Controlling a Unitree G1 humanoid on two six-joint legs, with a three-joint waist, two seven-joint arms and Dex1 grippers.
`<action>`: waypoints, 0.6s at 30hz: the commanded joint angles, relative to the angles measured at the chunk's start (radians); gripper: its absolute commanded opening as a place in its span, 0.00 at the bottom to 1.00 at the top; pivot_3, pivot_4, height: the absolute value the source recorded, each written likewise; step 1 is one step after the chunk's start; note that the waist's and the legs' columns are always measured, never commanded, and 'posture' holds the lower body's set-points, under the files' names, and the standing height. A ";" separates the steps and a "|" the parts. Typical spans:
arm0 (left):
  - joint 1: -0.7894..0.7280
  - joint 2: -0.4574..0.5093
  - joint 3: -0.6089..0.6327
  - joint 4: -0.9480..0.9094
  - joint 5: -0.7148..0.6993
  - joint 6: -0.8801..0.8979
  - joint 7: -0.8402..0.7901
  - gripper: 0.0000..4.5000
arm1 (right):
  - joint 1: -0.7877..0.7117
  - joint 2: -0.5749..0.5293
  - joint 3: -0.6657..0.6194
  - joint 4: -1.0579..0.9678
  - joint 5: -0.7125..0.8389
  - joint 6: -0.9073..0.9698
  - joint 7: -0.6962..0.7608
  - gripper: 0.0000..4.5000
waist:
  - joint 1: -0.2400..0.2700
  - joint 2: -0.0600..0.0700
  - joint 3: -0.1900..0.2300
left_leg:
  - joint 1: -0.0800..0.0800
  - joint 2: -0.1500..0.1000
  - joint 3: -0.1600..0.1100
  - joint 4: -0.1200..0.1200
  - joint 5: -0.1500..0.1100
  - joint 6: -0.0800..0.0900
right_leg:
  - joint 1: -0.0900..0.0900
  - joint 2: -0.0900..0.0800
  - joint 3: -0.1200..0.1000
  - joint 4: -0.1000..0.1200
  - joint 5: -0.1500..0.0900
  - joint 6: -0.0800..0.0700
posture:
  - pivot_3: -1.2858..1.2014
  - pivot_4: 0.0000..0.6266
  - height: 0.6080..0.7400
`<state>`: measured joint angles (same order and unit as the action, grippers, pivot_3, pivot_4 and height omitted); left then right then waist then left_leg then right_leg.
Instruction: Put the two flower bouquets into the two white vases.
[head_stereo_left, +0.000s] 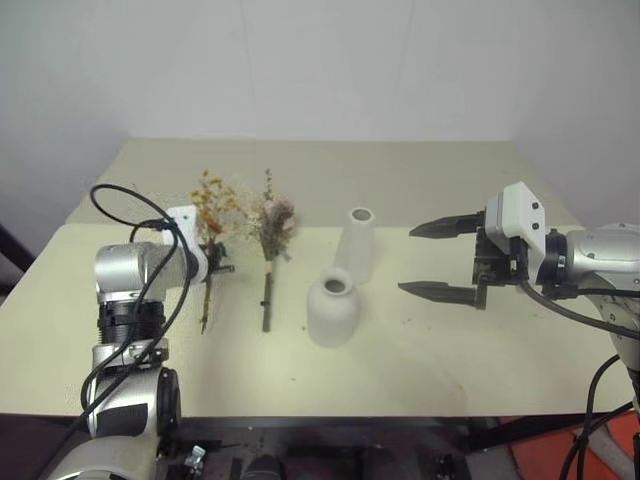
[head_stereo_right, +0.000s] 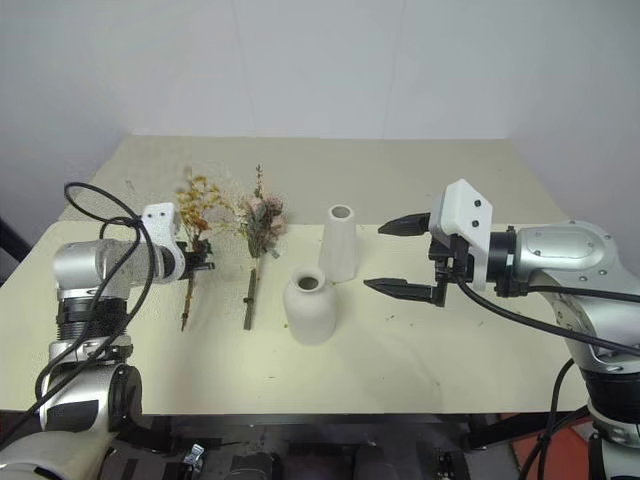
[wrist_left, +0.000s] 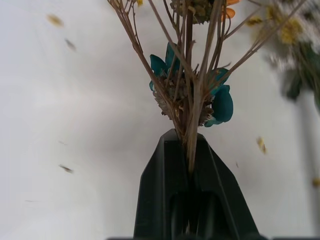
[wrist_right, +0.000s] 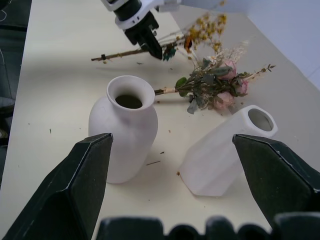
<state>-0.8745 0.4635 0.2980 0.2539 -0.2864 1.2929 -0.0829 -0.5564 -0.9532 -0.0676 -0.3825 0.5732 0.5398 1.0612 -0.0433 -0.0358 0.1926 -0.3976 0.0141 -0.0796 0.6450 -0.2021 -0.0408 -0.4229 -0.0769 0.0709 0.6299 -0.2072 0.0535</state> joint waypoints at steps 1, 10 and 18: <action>-0.100 0.023 0.101 -0.074 0.032 -0.019 0.091 0.01 | -0.020 -0.019 -0.060 -0.011 0.011 -0.004 -0.004 1.00 | 0.001 0.000 0.000 | 0.000 0.000 0.000 0.000 0.000 0.000 | 0.000 0.000 0.000 0.000 0.000 0.000 | 0.52 0.24 1.00; -0.296 -0.072 0.230 0.114 -0.036 -0.679 0.055 0.01 | 0.004 0.016 -0.095 -0.017 -0.009 -0.027 -0.069 1.00 | 0.018 -0.001 0.000 | -0.001 -0.001 0.000 0.000 0.000 -0.001 | 0.001 -0.001 0.000 -0.002 0.002 0.001 | 0.52 0.24 1.00; -0.453 -0.170 0.203 0.579 -0.185 -1.099 -0.556 0.01 | 0.062 0.023 -0.157 -0.077 0.026 0.047 -0.162 1.00 | 0.029 -0.001 0.000 | -0.005 -0.001 0.000 0.001 0.001 -0.002 | 0.000 -0.001 -0.001 -0.006 0.003 0.002 | 0.52 0.24 1.00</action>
<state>-1.2699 0.2996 0.5045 0.7766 -0.4329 0.2923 -0.5060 -0.5007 -0.9221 -0.1707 -0.4140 0.5782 0.5649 0.9315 -0.0143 -0.0364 0.1928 -0.4033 0.0130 -0.0793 0.6456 -0.2012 -0.0424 -0.4238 -0.0778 0.0703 0.6237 -0.2045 0.0559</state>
